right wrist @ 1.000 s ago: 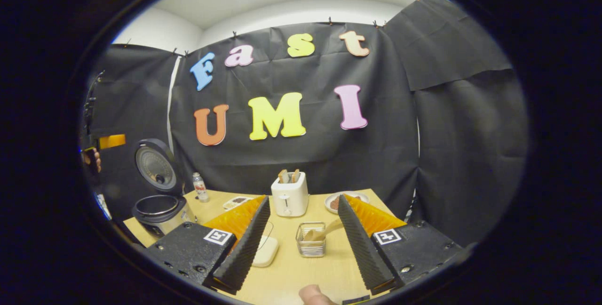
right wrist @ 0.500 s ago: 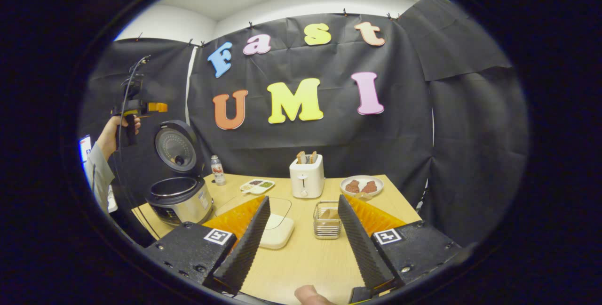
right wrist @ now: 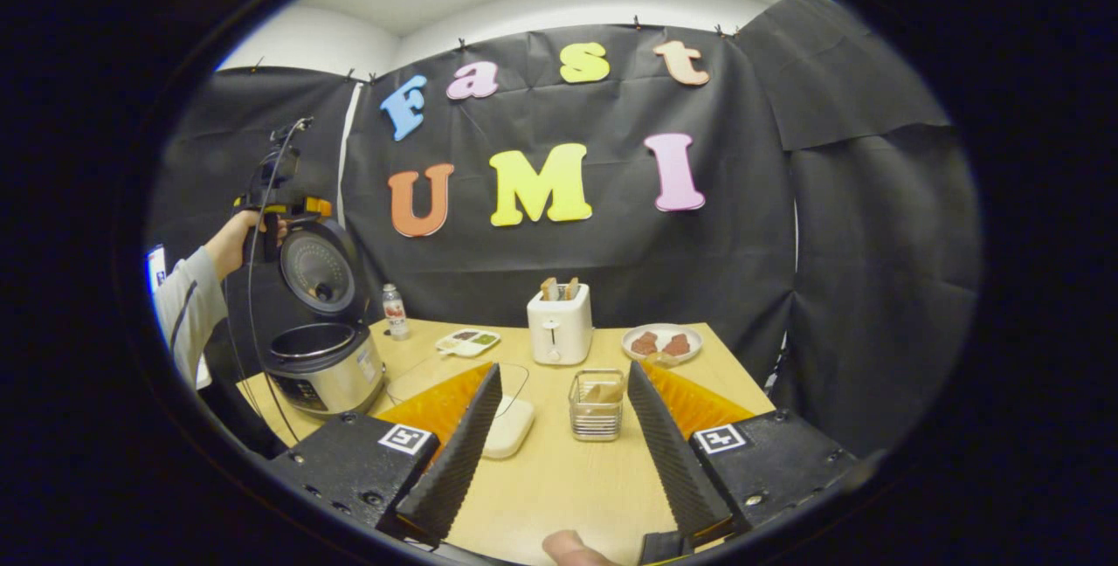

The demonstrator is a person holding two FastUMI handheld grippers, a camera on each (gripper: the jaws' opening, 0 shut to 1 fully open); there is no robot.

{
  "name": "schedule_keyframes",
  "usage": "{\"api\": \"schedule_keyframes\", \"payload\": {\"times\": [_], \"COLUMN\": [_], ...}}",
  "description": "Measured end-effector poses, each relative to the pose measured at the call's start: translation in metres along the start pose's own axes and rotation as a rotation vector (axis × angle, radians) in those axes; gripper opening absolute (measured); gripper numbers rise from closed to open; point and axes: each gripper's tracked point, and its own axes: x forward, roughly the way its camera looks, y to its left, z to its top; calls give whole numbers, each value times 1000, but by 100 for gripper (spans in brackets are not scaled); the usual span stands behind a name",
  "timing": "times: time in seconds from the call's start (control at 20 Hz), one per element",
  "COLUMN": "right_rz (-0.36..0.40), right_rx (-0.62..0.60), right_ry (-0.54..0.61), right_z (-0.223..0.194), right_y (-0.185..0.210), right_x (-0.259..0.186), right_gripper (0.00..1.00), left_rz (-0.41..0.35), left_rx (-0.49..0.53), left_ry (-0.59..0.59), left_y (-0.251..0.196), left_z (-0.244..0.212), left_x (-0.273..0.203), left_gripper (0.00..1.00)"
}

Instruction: Close the left gripper, press the button to open the rice cooker; take a wooden spoon from the chopstick holder with the right hand, scoop a spoonful of rice and pour it into the rice cooker, then put the wooden spoon back into the chopstick holder.

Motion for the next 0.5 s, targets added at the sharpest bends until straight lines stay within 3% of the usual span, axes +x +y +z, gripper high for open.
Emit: {"api": "schedule_keyframes", "payload": {"times": [0.5], "right_rz": [1], "right_rx": [0], "right_ry": [-25], "right_z": [6], "right_y": [-5], "right_x": [-17], "right_gripper": [92], "left_rz": [44], "left_rx": [-20], "left_ry": [67], "left_y": [0], "left_z": [-15], "left_x": [-32], "left_gripper": [100]}}
